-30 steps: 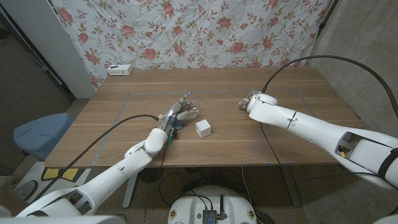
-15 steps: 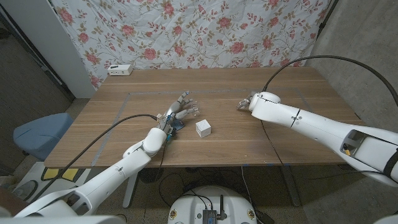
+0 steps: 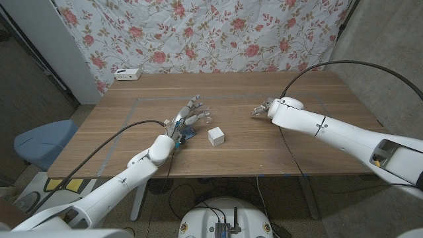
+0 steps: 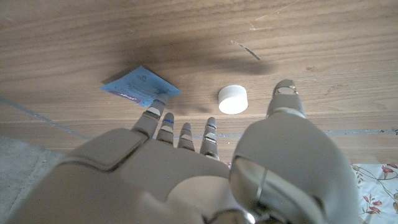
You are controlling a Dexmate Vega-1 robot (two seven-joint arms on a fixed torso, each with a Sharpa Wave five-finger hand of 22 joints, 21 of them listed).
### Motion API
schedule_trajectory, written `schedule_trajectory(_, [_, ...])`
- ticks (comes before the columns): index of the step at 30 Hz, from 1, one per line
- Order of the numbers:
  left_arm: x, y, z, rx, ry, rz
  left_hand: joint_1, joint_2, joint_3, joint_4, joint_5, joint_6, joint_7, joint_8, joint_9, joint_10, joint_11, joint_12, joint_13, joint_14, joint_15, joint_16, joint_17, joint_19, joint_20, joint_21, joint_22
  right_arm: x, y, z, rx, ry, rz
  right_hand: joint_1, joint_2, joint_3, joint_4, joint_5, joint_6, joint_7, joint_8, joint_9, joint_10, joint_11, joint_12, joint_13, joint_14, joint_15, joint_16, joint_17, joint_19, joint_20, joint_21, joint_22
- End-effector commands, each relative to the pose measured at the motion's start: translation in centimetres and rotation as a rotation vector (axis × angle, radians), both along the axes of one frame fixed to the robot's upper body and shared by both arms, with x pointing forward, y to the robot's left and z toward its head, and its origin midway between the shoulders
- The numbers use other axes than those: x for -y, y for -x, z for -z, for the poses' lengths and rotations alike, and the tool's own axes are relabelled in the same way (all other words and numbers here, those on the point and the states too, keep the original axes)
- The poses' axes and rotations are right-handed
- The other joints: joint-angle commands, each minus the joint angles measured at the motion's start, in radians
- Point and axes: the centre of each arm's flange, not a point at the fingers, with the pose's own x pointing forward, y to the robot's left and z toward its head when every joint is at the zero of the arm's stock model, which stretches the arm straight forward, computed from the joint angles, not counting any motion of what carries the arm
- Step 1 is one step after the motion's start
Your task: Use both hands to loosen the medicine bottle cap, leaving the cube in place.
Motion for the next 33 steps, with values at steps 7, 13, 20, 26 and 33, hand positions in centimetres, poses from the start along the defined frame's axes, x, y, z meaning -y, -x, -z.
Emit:
schedule_trajectory(7, [-0.3,1.2,-1.2,0.004,0.033,0.043,-0.036,0.001,-0.017,0.013,0.012,-0.011,-0.003,-0.002,0.002,-0.043,0.004,0.001,0.001,-0.044,-0.071,-0.003,0.002,-0.04,0.014,-0.006,0.006,0.5,2.0,-1.7,0.089,-0.008,-0.035,-0.027,-0.004,-0.012,0.01,0.01,-0.014,0.003,0.008,-0.003,0.0,0.008,0.011,0.005,-0.022,0.011,0.002,0.004,-0.027,0.001,0.005,0.0])
schedule_trajectory(13, [-0.2,1.5,-1.8,0.014,0.041,0.044,-0.044,0.003,-0.02,0.017,0.012,-0.012,-0.003,-0.001,0.003,-0.044,0.005,0.004,0.001,-0.055,-0.067,-0.002,0.002,-0.05,0.02,-0.006,0.006,0.8,2.4,-2.1,0.118,-0.02,-0.051,-0.045,-0.004,-0.019,0.019,0.011,-0.018,0.006,0.01,-0.003,0.004,0.012,0.014,0.004,-0.027,0.008,0.004,0.004,-0.031,0.0,0.007,0.0])
schedule_trajectory(20, [-0.1,1.5,-2.2,0.027,0.065,0.041,-0.054,0.006,-0.023,0.022,0.013,-0.005,-0.002,0.002,0.003,-0.038,0.007,0.01,0.001,-0.052,-0.063,0.002,0.002,-0.053,0.025,-0.004,0.006,1.4,2.9,-2.2,0.17,-0.05,-0.078,-0.078,-0.004,-0.032,0.036,0.012,-0.019,0.015,0.014,-0.005,0.013,0.012,0.019,0.003,-0.03,0.004,0.01,0.005,-0.037,-0.012,0.01,-0.001])
schedule_trajectory(26, [-0.1,1.5,-2.5,0.041,0.096,0.029,-0.06,0.012,-0.024,0.025,0.013,0.006,-0.001,0.006,0.003,-0.033,0.008,0.013,0.002,-0.051,-0.062,0.004,0.002,-0.048,0.027,0.0,0.006,2.2,3.3,-2.1,0.241,-0.089,-0.113,-0.108,-0.003,-0.044,0.05,0.015,-0.022,0.015,0.016,-0.007,0.023,0.01,0.023,0.002,-0.02,-0.017,0.018,0.005,-0.022,-0.035,0.018,-0.001])
schedule_trajectory(33, [-0.3,1.1,-2.9,0.047,0.125,0.027,-0.066,0.021,-0.024,0.029,0.013,0.02,-0.001,0.009,0.004,-0.026,0.009,0.017,0.002,-0.043,-0.058,0.007,0.002,-0.044,0.031,0.004,0.006,2.7,3.6,-2.0,0.303,-0.117,-0.131,-0.131,0.0,-0.052,0.061,0.017,-0.014,0.01,0.021,-0.01,0.039,0.004,0.028,0.001,-0.013,-0.034,0.023,0.005,-0.016,-0.057,0.021,-0.002])
